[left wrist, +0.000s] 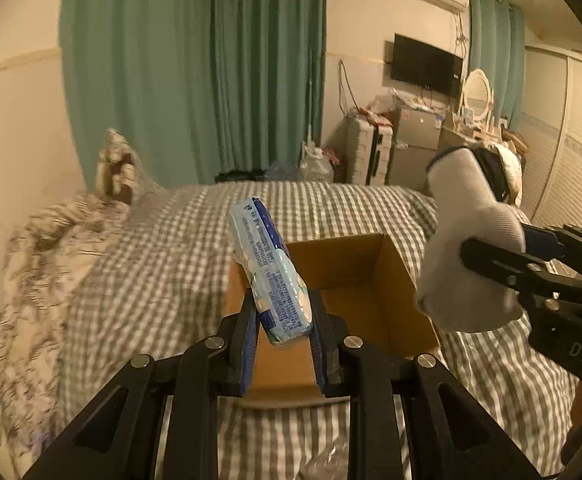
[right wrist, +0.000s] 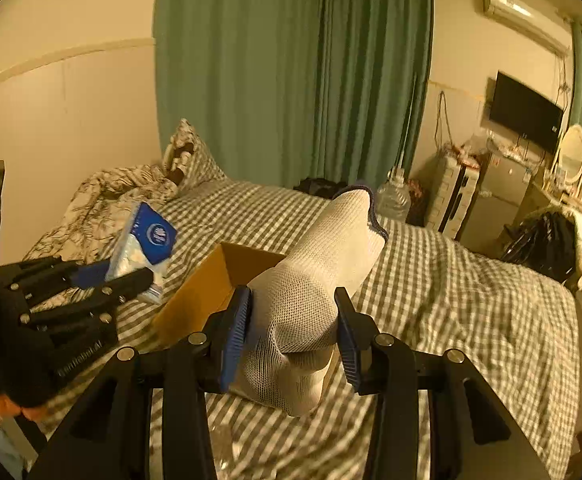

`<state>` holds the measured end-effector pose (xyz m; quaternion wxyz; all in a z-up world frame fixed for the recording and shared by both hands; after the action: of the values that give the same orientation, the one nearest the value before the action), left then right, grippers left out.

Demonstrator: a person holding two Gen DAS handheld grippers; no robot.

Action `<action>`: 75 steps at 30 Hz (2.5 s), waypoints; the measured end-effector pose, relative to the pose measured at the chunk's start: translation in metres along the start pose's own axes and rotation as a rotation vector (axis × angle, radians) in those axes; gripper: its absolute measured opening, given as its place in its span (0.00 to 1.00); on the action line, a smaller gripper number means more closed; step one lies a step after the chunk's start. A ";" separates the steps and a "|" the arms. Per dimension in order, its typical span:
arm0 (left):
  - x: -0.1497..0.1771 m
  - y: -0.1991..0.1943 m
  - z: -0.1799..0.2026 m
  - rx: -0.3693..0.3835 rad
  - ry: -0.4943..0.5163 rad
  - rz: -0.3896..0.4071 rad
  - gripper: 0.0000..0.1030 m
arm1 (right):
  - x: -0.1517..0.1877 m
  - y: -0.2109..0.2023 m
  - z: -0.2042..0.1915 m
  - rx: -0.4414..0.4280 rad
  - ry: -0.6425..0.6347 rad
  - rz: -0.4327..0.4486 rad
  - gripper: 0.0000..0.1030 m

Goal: Organize objects
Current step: 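Grasp the blue-and-white pack with the left tool while the right tool carries the sock to the box, then open both tools over the cardboard box to drop sock and pack, then grasp the masking tape roll with the right tool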

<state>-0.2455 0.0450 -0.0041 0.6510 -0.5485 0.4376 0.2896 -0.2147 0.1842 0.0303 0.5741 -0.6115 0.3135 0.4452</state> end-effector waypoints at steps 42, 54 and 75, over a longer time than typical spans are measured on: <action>0.093 -0.169 -0.002 -0.139 0.065 -0.031 0.91 | 0.066 -0.180 -0.037 0.075 -0.060 -0.035 0.70; 0.187 -0.151 -0.001 -0.244 0.046 -0.191 0.91 | 0.205 -0.143 -0.090 -0.106 0.004 -0.342 0.70; 0.189 -0.144 0.008 -0.194 0.079 -0.181 0.91 | 0.157 -0.118 -0.044 -0.065 0.077 -0.236 0.29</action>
<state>-0.0357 0.0003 -0.1052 0.6008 -0.6571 0.3815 0.2487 -0.0368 0.1779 -0.0646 0.5897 -0.6792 0.2466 0.3607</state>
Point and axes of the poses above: each gripper's, at about its wrist camera, not at the fingertips, and y roughly the way its jaws point, z to its right, x to its underside, the point moved 3 cm from there along y, roughly the way its jaws point, and after that the axes turned 11 degrees about z, right-handed, at the moved point
